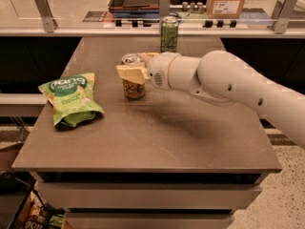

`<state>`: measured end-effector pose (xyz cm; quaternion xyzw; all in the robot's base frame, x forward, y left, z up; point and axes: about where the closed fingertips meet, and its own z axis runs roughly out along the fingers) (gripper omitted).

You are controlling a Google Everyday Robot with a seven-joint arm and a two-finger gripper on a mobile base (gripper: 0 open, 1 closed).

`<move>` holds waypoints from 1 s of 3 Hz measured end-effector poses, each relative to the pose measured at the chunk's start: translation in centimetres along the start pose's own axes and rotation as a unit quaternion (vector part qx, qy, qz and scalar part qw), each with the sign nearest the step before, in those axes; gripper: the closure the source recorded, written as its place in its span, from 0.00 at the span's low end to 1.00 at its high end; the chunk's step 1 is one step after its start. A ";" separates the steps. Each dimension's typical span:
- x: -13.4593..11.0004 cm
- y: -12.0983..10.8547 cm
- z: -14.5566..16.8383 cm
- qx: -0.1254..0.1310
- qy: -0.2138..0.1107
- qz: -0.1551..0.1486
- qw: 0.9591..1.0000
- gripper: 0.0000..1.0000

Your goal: Move orange can near green rice chip bag

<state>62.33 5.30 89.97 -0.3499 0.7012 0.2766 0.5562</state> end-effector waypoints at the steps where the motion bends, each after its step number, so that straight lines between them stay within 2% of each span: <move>1: 0.0 0.0 0.0 0.000 0.000 0.000 1.000 0.13; 2: -0.1 0.2 0.1 -0.002 0.000 -0.001 1.000 0.00; 3: -0.1 0.2 0.1 -0.002 0.000 -0.001 1.000 0.00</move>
Offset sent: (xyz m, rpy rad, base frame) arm 0.0000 0.0001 0.0002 0.0000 0.0000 0.0001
